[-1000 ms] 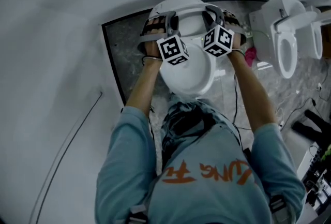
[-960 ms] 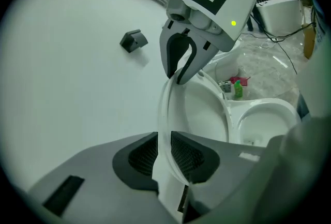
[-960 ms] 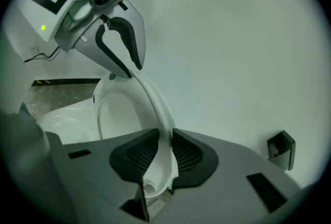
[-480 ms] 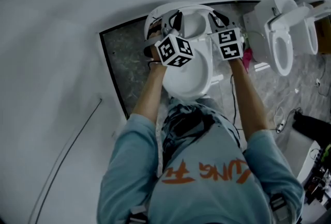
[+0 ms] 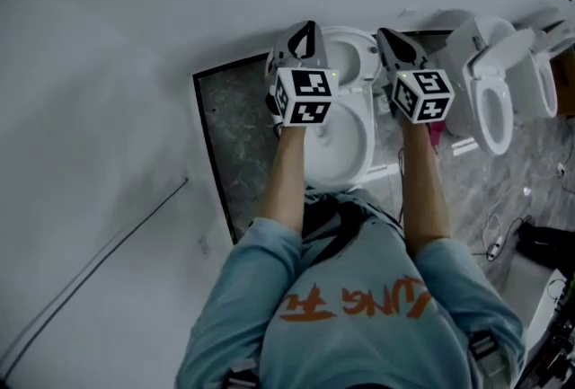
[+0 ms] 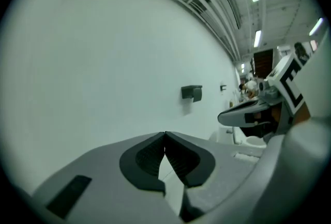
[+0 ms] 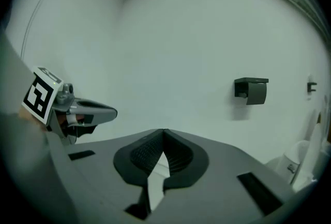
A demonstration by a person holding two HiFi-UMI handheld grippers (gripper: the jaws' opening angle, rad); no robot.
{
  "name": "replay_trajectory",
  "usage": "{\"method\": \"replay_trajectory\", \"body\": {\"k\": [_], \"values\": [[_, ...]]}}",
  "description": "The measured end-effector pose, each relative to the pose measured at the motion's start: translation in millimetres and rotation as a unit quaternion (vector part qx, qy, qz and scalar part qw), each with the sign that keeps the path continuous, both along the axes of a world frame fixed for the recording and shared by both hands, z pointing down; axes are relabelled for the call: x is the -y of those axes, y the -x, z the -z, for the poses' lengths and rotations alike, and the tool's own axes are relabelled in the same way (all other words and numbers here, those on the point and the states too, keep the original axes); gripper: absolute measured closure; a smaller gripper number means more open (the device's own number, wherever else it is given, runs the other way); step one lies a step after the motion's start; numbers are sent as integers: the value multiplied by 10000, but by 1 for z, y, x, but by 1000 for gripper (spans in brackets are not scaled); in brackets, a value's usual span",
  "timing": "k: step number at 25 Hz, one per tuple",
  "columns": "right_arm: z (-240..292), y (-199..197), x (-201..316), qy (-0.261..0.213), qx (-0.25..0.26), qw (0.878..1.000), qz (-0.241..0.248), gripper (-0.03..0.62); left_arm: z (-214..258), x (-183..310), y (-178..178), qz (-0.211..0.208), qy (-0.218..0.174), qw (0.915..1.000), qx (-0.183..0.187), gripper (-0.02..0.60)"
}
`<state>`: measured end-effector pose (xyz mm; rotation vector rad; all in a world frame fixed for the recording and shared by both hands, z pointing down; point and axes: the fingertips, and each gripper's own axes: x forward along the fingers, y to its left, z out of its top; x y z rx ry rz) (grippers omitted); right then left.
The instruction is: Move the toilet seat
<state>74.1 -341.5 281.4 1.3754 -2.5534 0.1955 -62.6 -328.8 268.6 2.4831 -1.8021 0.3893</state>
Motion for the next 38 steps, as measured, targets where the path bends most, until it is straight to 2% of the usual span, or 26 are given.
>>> {"method": "replay_trajectory", "body": {"k": [3, 9, 13, 17, 38], "values": [[30, 4, -11, -217, 590, 9980, 17, 595, 28, -17, 9, -115, -106, 9976, -679, 580], [73, 14, -22, -620, 650, 9958, 199, 595, 85, -33, 32, 288, -639, 9907, -1164, 580], [91, 16, -26, -843, 575, 9945, 256, 595, 104, -46, 25, 393, -961, 9904, -918, 580], [104, 20, -35, -1001, 693, 9916, 426, 595, 100, -54, 15, 328, -848, 9932, -726, 580], [110, 17, -40, -1112, 606, 9907, 506, 595, 104, -55, 20, 439, -914, 9922, -723, 580]]}}
